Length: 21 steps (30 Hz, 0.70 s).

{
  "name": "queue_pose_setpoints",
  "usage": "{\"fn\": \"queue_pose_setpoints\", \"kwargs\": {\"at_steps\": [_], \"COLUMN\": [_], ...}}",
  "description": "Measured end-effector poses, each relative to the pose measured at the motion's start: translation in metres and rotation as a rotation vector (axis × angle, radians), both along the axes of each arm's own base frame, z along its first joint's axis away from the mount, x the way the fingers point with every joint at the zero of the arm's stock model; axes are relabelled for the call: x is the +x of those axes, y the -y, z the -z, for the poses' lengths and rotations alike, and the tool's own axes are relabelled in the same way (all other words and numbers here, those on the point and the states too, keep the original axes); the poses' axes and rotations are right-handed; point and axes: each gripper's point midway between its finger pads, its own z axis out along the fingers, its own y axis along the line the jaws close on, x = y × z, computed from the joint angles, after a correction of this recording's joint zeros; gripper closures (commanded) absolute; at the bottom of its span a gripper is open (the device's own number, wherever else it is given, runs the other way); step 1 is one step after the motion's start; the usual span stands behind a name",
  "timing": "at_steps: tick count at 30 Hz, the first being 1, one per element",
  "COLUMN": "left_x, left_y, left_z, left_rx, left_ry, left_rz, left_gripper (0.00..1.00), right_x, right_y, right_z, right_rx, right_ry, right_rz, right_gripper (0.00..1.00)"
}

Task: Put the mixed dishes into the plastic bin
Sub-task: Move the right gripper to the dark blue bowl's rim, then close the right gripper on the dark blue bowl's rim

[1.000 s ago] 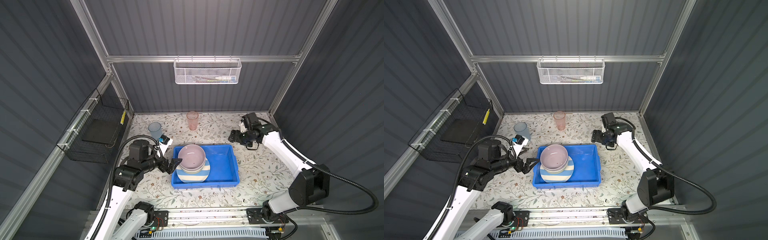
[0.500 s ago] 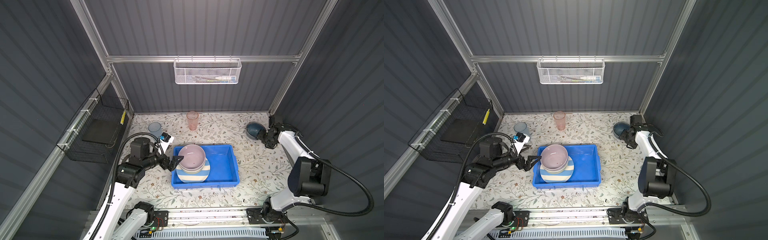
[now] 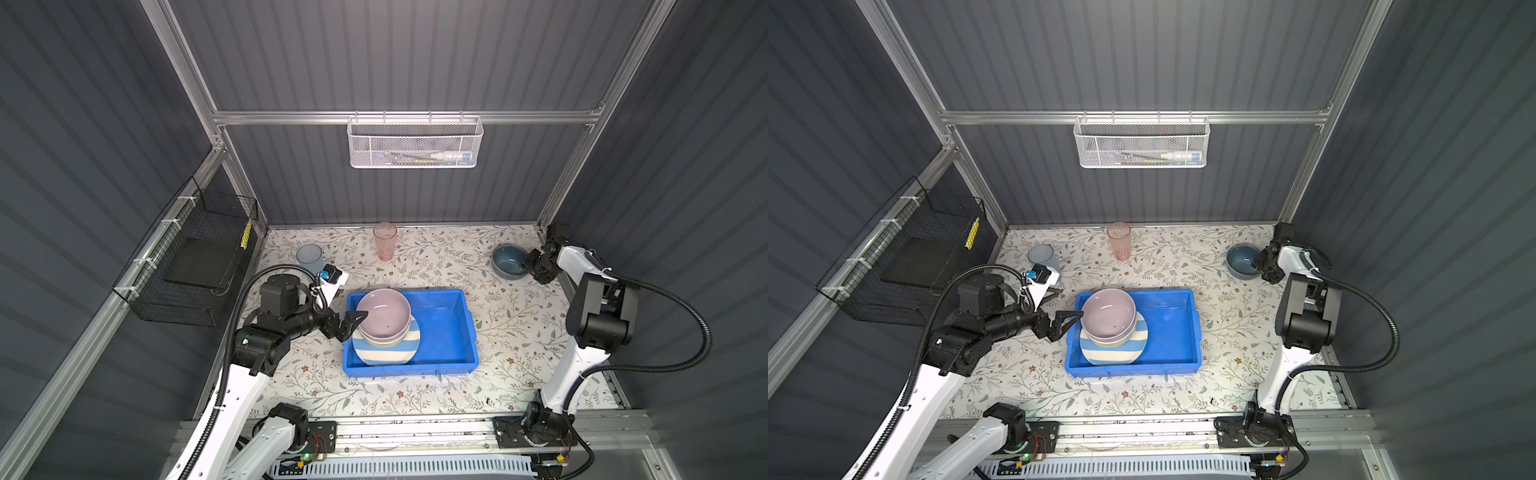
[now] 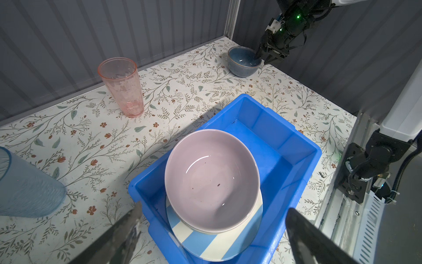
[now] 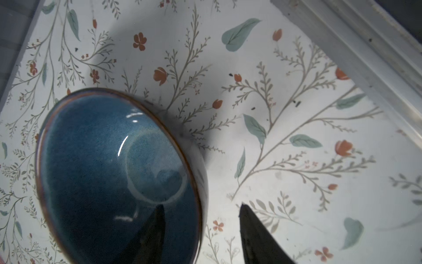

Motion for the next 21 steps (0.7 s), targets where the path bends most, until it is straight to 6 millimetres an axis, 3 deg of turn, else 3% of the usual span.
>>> {"fn": "queue_pose_setpoints", "kwargs": {"at_steps": [8, 13, 21], "left_x": [-0.001, -0.002, -0.002], "left_y": [0.000, -0.001, -0.001], "left_z": [-0.002, -0.003, -0.003], "left_rx": [0.003, 0.004, 0.006], "left_ry": [0.014, 0.020, 0.023], "left_rz": [0.004, 0.006, 0.007], "left_gripper": [0.00, 0.00, 0.00], "right_x": [0.006, 0.004, 0.002], "right_y": [-0.003, -0.006, -0.011], "right_z": [0.024, 0.026, 0.025], "right_rx": [0.045, 0.061, 0.079], "right_ry": [-0.032, -0.046, -0.047], "right_rz": [-0.001, -0.016, -0.039], "right_gripper": [0.90, 1.00, 1.00]}}
